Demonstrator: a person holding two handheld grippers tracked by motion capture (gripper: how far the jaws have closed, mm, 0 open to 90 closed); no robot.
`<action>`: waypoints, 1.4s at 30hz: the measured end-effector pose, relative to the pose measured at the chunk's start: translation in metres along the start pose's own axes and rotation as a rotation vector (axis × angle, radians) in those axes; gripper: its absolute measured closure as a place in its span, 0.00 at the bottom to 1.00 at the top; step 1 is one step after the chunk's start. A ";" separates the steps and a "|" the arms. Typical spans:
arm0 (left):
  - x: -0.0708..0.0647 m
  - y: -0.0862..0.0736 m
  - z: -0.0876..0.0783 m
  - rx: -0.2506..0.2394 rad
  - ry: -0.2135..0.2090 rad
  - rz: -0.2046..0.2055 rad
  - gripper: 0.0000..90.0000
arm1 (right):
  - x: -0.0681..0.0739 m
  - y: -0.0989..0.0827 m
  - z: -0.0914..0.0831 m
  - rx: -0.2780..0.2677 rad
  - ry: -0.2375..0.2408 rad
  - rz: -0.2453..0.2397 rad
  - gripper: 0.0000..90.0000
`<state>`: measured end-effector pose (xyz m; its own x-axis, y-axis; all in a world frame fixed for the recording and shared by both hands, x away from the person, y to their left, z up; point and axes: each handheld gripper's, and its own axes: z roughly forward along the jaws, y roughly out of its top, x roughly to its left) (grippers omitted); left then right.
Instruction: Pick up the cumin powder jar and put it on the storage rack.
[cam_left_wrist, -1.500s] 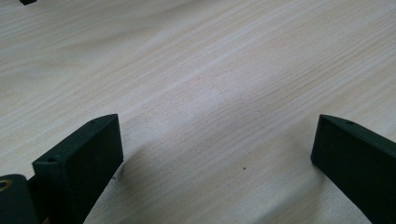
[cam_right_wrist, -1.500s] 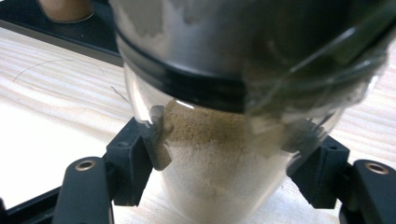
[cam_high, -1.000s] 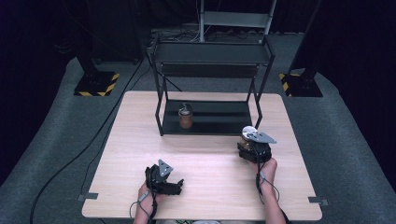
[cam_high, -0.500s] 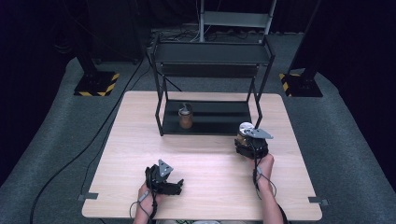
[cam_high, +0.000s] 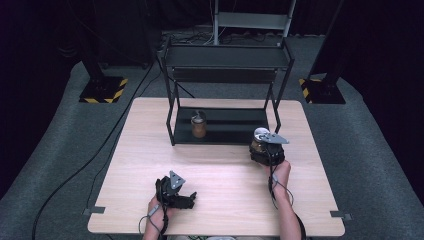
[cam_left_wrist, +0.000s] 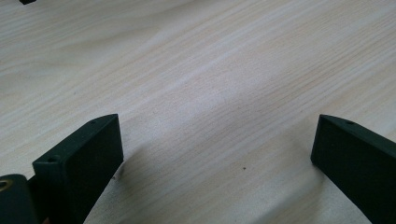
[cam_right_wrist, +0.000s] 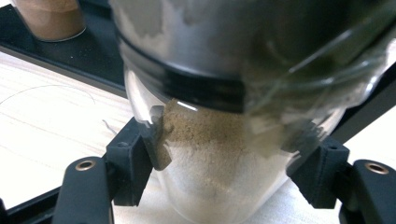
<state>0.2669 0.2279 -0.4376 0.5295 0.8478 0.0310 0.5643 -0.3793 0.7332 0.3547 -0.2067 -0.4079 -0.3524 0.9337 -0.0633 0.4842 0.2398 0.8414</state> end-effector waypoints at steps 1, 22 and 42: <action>0.000 0.000 0.000 0.000 0.000 -0.001 0.02 | 0.000 0.000 0.001 -0.001 0.000 0.000 0.34; 0.002 0.001 0.000 0.003 -0.006 -0.003 0.02 | 0.000 0.016 0.016 0.009 0.000 -0.004 0.34; 0.002 0.000 0.000 0.002 -0.006 -0.001 0.03 | -0.001 0.039 0.029 0.032 0.002 -0.022 0.34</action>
<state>0.2682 0.2292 -0.4373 0.5326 0.8459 0.0262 0.5665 -0.3793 0.7316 0.3972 -0.1906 -0.3906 -0.3648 0.9276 -0.0807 0.5018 0.2689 0.8221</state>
